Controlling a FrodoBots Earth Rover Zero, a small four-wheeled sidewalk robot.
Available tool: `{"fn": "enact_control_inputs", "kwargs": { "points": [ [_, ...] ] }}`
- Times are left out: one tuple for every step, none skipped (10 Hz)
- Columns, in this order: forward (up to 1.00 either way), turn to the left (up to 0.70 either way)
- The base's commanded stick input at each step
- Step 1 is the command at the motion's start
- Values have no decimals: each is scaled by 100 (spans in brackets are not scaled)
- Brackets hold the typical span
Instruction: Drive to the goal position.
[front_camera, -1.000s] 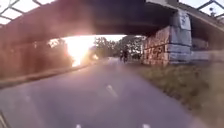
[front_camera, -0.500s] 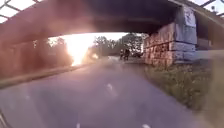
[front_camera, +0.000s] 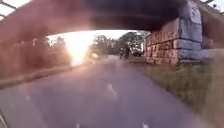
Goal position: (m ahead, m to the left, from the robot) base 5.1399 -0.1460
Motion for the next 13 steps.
{"fn": "enact_control_inputs", "kwargs": {
  "points": [
    [100, 0],
    [100, 0],
    [100, 0],
    [100, 0],
    [100, 0],
    [100, 0],
    [100, 0],
    [100, 0],
    [100, 0],
    [100, 0],
    [100, 0],
    [100, 0],
    [100, 0]
  ]
}}
